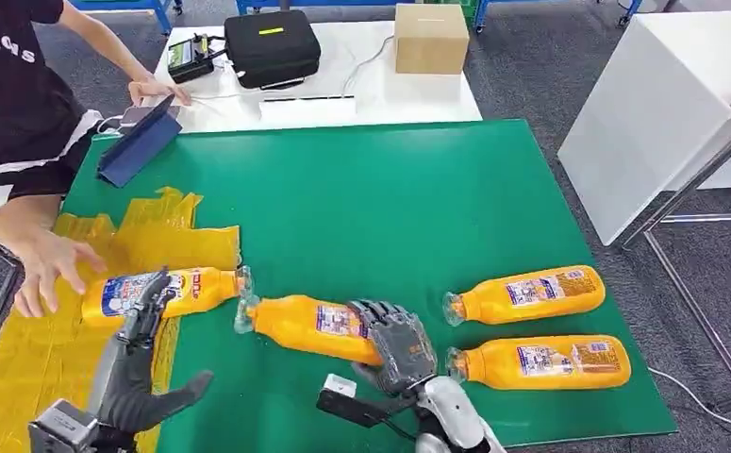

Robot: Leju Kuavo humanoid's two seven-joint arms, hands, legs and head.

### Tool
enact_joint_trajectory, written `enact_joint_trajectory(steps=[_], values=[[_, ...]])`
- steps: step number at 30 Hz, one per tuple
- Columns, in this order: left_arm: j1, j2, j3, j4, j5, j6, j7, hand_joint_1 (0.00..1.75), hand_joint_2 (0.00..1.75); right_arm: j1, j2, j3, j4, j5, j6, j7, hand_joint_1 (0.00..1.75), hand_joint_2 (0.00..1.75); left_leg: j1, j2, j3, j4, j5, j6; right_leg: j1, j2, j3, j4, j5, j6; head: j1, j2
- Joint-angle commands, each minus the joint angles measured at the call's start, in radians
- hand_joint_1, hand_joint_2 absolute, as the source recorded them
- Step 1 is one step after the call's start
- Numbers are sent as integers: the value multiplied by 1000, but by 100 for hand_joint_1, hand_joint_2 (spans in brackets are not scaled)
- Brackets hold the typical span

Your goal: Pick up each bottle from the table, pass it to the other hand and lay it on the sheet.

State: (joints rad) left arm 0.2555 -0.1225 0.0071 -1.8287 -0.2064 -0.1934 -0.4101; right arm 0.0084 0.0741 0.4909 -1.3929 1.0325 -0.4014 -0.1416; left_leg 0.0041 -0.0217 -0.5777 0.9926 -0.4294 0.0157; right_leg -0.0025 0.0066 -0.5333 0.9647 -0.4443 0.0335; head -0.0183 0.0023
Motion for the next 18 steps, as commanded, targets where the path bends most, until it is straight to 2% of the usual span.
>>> enact_joint_trajectory(steps=[1,4,8,18], values=[[-95,11,-228,226,-2,40,39,0,175,-2,99,-143,-102,-220,-81,-176,175,175,0,-3,2,-2,-1,-1,0,-6,4,-2,-3,0,1,0],[-119,16,-257,270,91,14,44,0,175,-13,116,-153,-76,-276,-63,-215,175,175,0,-2,-2,-1,0,-1,0,-3,0,-1,-2,1,1,0],[-154,1,-234,351,266,-42,69,0,175,-37,146,-140,-15,-350,-53,-273,175,175,0,0,0,-3,-1,-1,1,-2,1,-3,-2,0,1,0],[-203,-7,-212,402,418,-90,104,0,175,-77,165,-91,76,-377,-44,-283,175,175,1,1,-2,-2,-1,-1,1,0,-1,-2,-1,0,0,0]])
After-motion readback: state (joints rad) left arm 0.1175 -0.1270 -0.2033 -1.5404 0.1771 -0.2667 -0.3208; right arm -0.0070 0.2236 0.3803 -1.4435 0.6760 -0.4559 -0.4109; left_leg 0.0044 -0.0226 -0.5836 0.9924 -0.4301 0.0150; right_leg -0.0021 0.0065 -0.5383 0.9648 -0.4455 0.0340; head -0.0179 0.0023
